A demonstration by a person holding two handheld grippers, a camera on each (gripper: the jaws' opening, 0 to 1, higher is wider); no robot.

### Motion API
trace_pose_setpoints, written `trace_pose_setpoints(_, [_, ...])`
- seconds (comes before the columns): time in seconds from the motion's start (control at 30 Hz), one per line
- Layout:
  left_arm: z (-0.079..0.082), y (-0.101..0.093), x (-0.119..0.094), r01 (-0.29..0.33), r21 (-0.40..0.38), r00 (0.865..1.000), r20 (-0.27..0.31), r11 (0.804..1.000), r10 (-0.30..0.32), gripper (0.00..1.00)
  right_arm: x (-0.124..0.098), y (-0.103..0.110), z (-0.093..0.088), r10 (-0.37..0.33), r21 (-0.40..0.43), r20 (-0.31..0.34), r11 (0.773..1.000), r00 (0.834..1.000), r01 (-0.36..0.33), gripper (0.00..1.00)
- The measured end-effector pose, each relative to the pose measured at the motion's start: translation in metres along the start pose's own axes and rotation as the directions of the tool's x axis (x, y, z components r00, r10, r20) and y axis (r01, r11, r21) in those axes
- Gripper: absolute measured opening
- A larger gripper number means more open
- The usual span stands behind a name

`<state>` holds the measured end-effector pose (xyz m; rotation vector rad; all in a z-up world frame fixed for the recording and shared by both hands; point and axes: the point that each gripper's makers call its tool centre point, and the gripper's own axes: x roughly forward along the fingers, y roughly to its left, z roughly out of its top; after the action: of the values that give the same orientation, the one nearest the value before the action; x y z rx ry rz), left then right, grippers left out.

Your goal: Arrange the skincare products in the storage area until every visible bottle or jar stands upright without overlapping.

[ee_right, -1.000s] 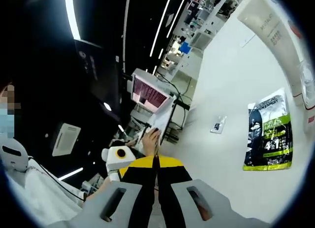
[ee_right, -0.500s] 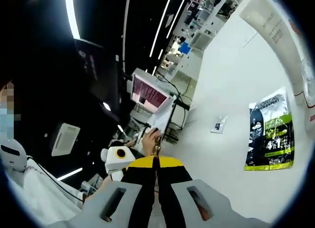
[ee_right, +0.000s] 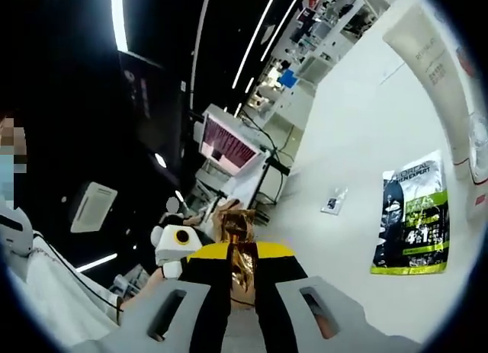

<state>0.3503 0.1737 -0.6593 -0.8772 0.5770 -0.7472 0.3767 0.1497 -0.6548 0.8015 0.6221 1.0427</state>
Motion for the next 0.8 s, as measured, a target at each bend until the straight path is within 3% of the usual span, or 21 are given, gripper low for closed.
trace_pose_setpoints(0.3, [-0.003, 0.003, -0.005, -0.005, -0.018, 1.0, 0.002, 1.0, 0.005, 0.0, 0.003, -0.006, 0.014, -0.058, -0.111, -0.006, 0.992, 0.998, 0.057, 0.17])
trace_pose_setpoints(0.5, [-0.002, 0.005, -0.007, -0.006, -0.028, 1.0, 0.007, 1.0, 0.006, 0.0, 0.009, -0.007, 0.01, -0.091, -0.207, -0.056, 0.975, 0.994, 0.078, 0.1])
trace_pose_setpoints(0.63, [-0.002, 0.013, -0.01, -0.024, -0.046, 1.0, 0.011, 0.999, 0.025, 0.0, 0.013, -0.013, 0.008, -0.184, -0.368, -0.097, 0.92, 0.978, 0.136, 0.03])
trace_pose_setpoints(0.77, [-0.005, 0.025, -0.011, -0.074, -0.063, 0.997, 0.006, 0.995, 0.074, 0.0, 0.021, -0.019, 0.0, -0.285, -0.529, -0.141, 0.831, 0.948, 0.171, 0.01])
trace_pose_setpoints(0.8, [-0.005, 0.028, -0.012, -0.087, -0.07, 0.996, 0.007, 0.994, 0.088, 0.0, 0.022, -0.02, -0.001, -0.3, -0.549, -0.145, 0.817, 0.943, 0.176, 0.01])
